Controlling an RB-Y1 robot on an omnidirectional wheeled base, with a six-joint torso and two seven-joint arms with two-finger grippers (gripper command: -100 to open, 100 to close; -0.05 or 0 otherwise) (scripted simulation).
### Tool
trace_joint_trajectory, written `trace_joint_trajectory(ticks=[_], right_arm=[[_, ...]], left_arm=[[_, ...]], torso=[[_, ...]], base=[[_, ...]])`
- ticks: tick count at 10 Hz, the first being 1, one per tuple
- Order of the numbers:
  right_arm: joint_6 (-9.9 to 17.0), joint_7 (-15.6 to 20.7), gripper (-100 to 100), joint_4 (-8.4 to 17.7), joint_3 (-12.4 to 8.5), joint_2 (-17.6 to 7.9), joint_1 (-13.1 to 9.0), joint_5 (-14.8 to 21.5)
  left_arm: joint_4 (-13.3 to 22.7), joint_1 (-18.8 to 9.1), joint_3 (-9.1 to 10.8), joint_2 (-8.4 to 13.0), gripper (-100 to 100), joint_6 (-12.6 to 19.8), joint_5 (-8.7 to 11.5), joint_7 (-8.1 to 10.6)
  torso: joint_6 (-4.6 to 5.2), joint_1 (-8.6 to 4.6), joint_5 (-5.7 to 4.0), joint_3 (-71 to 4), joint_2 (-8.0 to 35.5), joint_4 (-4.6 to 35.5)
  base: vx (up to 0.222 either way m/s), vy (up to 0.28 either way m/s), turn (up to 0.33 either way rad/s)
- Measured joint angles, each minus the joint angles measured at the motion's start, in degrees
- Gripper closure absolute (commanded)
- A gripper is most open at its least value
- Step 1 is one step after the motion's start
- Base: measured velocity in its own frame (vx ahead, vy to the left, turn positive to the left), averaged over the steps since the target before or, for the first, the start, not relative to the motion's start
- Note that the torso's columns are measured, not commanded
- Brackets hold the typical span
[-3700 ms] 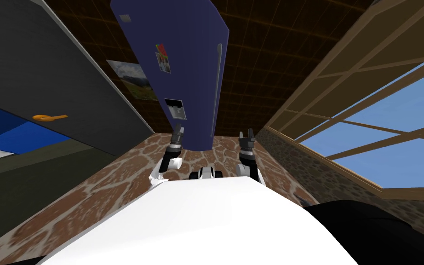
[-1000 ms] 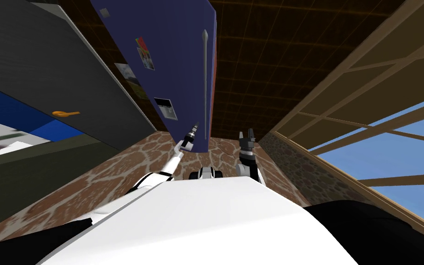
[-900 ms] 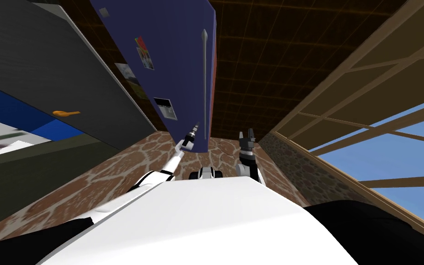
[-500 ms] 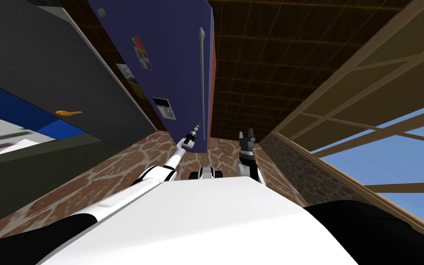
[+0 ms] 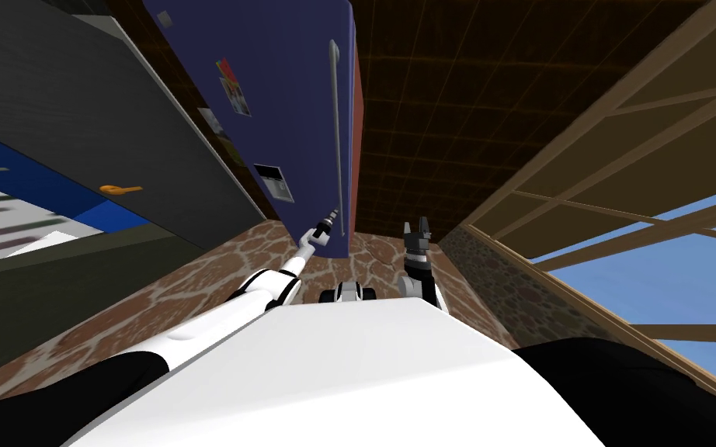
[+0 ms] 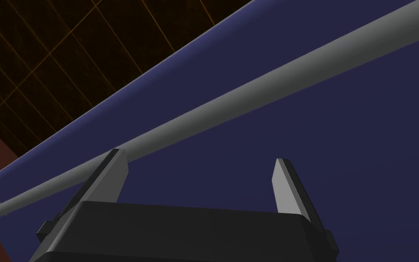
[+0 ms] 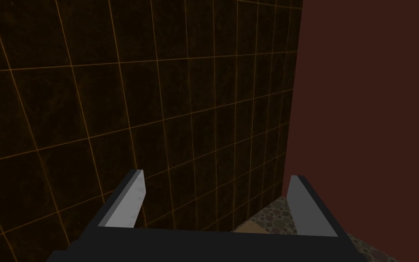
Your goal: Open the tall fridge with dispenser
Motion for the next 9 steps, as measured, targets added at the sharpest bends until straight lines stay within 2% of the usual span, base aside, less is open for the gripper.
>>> trace_joint_trajectory(ticks=[3,6,9], right_arm=[[0.00,0.00,0,0.00,0.00,0.00,0.00,0.00],[0.00,0.00,0,0.00,0.00,0.00,0.00,0.00],[0.00,0.00,0,0.00,0.00,0.00,0.00,0.00]], left_arm=[[4.03,-2.73,-0.19,0.33,-100,0.64,-0.38,-0.09],[9.33,-6.62,-0.39,0.96,-100,1.62,-1.09,-0.51],[13.36,-10.02,-0.71,2.27,-100,3.04,-1.64,-0.71]], torso=[[0.00,-0.01,-0.01,-0.03,-0.06,-0.02],[0.01,-0.12,-0.04,-0.06,-0.09,-0.03],[0.00,0.10,0.03,-0.02,-0.04,-0.02]], base=[[0.011,-0.059,0.029],[0.022,-0.095,0.047],[0.018,-0.064,0.025]])
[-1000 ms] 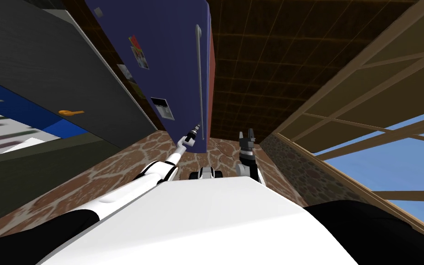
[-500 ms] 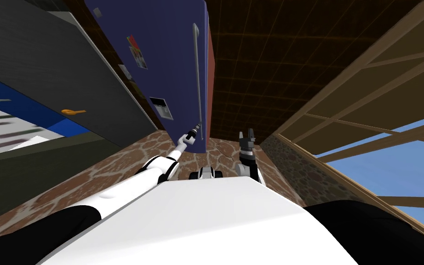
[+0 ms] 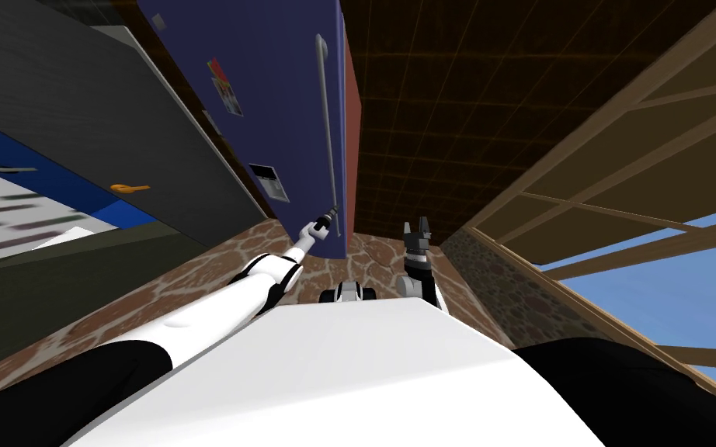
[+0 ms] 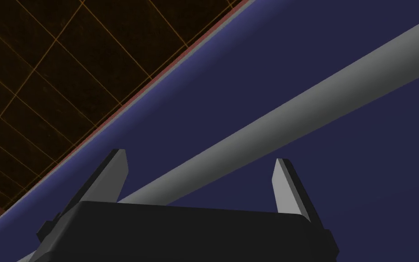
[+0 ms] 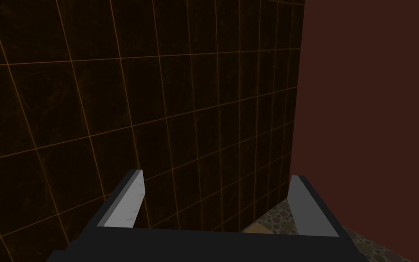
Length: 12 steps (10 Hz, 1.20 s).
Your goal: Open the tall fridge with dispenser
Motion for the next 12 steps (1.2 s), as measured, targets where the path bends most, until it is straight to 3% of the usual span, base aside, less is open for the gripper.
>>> trace_joint_trajectory(ticks=[2,3,5,7,8,12], right_arm=[[0.00,0.00,0,0.00,0.00,-0.01,0.00,0.00],[0.00,0.00,0,0.00,-0.01,-0.01,0.00,0.00],[0.00,0.00,0,0.00,-0.02,-0.03,-0.01,0.00],[0.01,0.00,0,0.01,-0.03,-0.04,-0.03,0.00],[0.01,0.00,0,0.01,-0.03,-0.03,-0.02,0.00],[0.01,0.00,0,0.01,-0.04,-0.05,-0.03,0.00]], left_arm=[[1.59,-1.02,-0.07,0.55,-100,-0.12,-0.10,0.02],[1.57,-1.01,-0.08,0.54,100,-0.11,-0.10,0.02],[0.26,-0.35,-1.07,0.97,100,0.50,-0.17,0.46],[1.96,-1.93,-2.26,-0.23,100,-0.48,-0.33,0.98],[-0.84,-0.41,-3.88,-0.03,100,0.73,-0.36,1.79],[1.68,-2.87,-6.44,-2.40,100,-0.81,-0.67,2.88]], torso=[[0.01,0.00,0.00,0.02,0.03,0.00],[0.00,-0.03,-0.01,0.02,0.03,0.01],[0.15,0.20,0.08,0.15,0.28,0.11],[-0.10,0.20,0.14,0.28,0.43,0.10],[-0.16,-0.02,0.02,0.08,0.11,0.20],[-0.17,0.45,0.15,0.22,0.36,0.17]], base=[[0.003,-0.010,0.002],[0.000,0.001,0.019],[-0.116,0.248,-0.119],[-0.161,0.273,-0.100],[-0.103,0.196,-0.051],[-0.189,0.329,-0.132]])
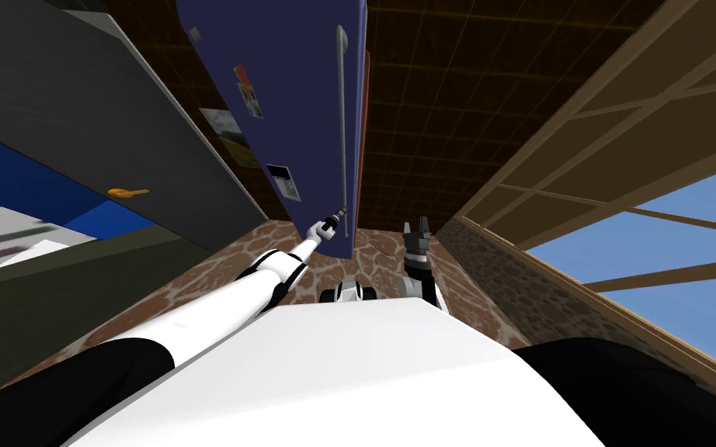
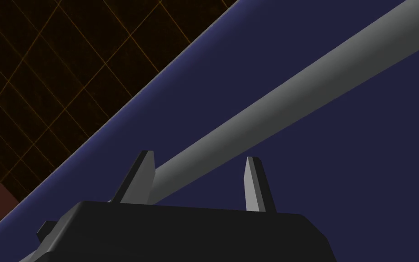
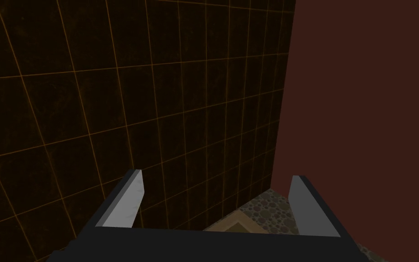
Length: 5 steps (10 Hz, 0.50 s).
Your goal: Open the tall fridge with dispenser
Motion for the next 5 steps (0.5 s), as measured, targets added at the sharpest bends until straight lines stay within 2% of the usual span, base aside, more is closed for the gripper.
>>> trace_joint_trajectory(ticks=[1,3,5], right_arm=[[0.00,0.00,0,0.00,0.00,0.00,-0.01,0.00],[0.00,0.00,0,0.00,0.01,0.01,0.01,0.00],[0.00,0.00,0,0.00,0.01,0.01,0.01,0.00]], left_arm=[[-2.64,0.82,-1.72,0.28,100,1.01,-0.07,0.93],[-1.06,0.04,-3.23,-0.68,100,0.63,-0.18,1.69],[-3.36,0.20,-5.53,-0.57,100,1.35,-0.30,3.17]], torso=[[0.08,-0.37,-0.08,0.09,0.15,0.02],[-0.01,-0.52,-0.16,-0.26,-0.42,0.15],[0.38,-0.70,-0.15,0.01,0.02,0.05]], base=[[-0.200,0.296,-0.062],[-0.184,0.303,-0.103],[-0.183,0.257,-0.075]])
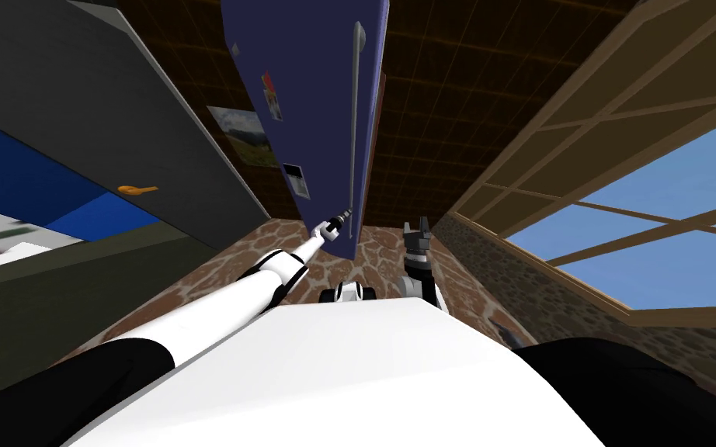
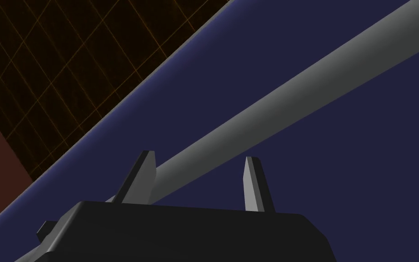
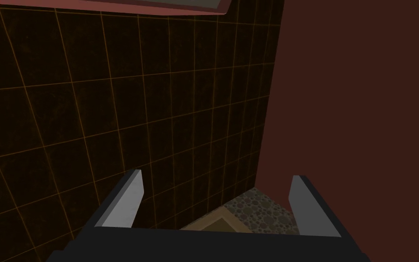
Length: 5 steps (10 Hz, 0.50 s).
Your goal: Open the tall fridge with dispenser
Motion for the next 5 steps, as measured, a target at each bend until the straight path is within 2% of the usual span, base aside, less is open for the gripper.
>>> trace_joint_trajectory(ticks=[2,3,5], right_arm=[[0.00,0.00,0,0.00,0.02,0.02,0.01,0.00],[-0.01,0.00,0,-0.01,0.01,0.01,0.01,0.00],[0.00,0.00,0,0.00,0.00,0.00,0.01,0.00]], left_arm=[[0.68,-0.01,-0.73,-0.43,100,-0.27,-0.15,0.05],[0.53,-0.09,-1.56,-0.14,100,-0.27,-0.07,0.54],[1.17,-0.78,-2.92,-1.13,100,-1.27,-0.13,1.16]], torso=[[-0.14,-0.46,-0.15,-0.26,-0.44,0.02],[-0.04,0.00,-0.07,-0.25,-0.39,-0.09],[-0.16,0.23,0.04,-0.16,-0.25,-0.15]], base=[[-0.073,0.143,-0.036],[-0.065,0.286,-0.118],[-0.069,0.277,-0.091]])
